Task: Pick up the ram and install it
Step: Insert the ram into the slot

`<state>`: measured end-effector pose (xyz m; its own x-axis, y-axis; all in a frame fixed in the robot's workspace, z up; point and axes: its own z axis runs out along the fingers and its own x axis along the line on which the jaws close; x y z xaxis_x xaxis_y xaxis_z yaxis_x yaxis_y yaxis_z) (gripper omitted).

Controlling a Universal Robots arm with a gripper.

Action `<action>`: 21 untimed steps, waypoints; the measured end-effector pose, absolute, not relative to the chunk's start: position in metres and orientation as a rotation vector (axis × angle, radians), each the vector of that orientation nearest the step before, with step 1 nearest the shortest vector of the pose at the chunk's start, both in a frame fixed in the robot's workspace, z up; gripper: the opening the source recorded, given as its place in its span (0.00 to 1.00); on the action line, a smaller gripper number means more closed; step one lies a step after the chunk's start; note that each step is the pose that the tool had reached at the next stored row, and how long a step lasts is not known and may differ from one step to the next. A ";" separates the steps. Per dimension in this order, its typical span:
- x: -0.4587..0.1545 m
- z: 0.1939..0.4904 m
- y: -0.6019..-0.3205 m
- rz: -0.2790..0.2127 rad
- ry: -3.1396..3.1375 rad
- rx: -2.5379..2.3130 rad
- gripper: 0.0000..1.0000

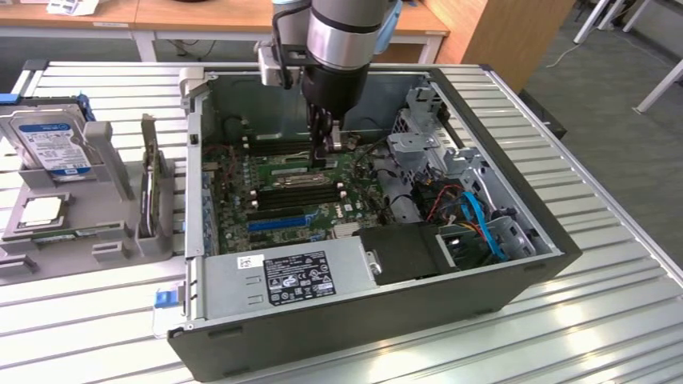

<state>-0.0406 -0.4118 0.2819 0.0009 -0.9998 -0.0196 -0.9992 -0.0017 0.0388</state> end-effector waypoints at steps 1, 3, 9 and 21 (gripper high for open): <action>-0.041 0.279 -0.412 -0.065 -2.210 2.213 0.12; -0.041 0.272 -0.412 -0.065 -2.210 2.213 0.12; -0.041 0.268 -0.412 -0.065 -2.210 2.213 0.12; -0.041 0.259 -0.412 -0.065 -2.210 2.213 0.12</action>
